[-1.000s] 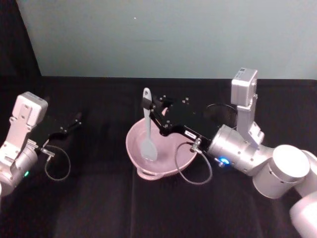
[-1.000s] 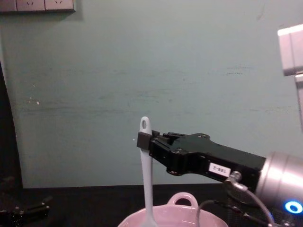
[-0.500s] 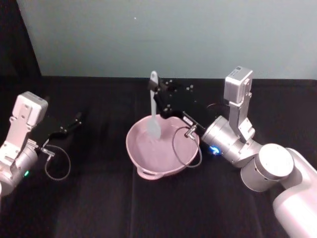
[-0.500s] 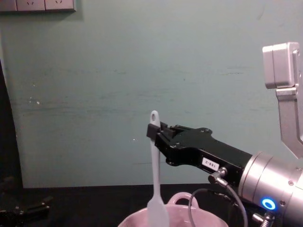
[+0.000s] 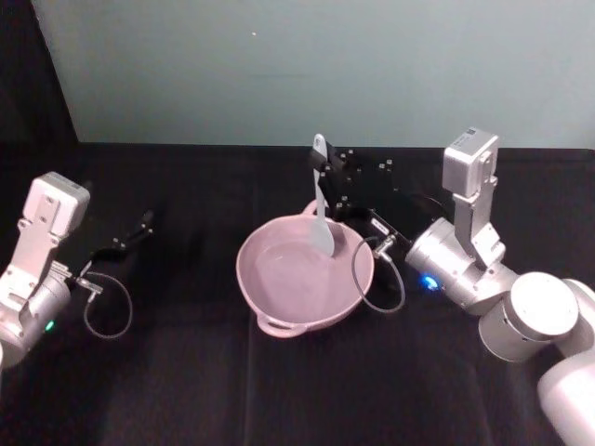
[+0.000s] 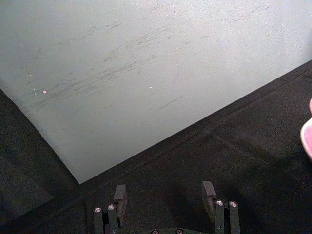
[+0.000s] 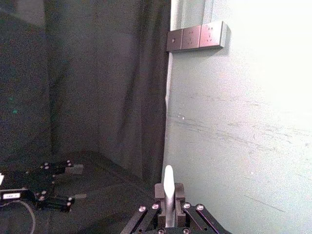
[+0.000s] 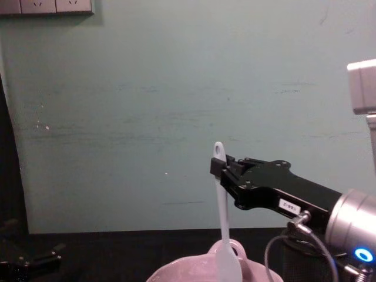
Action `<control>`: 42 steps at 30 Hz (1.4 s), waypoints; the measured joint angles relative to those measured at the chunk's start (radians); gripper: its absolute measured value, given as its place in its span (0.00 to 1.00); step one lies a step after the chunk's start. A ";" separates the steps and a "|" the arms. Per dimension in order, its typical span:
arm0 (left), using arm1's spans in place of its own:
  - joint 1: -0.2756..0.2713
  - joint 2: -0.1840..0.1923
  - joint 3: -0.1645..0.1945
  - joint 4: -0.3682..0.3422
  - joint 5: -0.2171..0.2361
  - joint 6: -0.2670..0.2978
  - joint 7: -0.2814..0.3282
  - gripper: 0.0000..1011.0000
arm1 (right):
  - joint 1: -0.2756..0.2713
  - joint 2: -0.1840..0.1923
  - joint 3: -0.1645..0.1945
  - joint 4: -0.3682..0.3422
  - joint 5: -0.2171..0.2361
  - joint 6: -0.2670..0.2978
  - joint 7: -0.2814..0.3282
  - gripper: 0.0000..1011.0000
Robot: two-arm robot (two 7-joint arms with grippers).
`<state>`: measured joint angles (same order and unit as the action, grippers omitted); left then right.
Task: Use the one hand to pick up the spoon and stir the clear water in the bowl.
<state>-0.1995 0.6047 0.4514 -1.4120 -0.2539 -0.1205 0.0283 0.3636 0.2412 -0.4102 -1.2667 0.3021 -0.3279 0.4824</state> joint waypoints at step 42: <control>0.000 0.000 0.000 0.000 0.000 0.000 0.000 1.00 | 0.005 -0.086 -0.020 0.083 -0.069 -0.114 -0.059 0.11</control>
<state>-0.1995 0.6047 0.4514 -1.4120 -0.2539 -0.1205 0.0283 0.3685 0.1548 -0.4301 -1.1835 0.2334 -0.4423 0.4231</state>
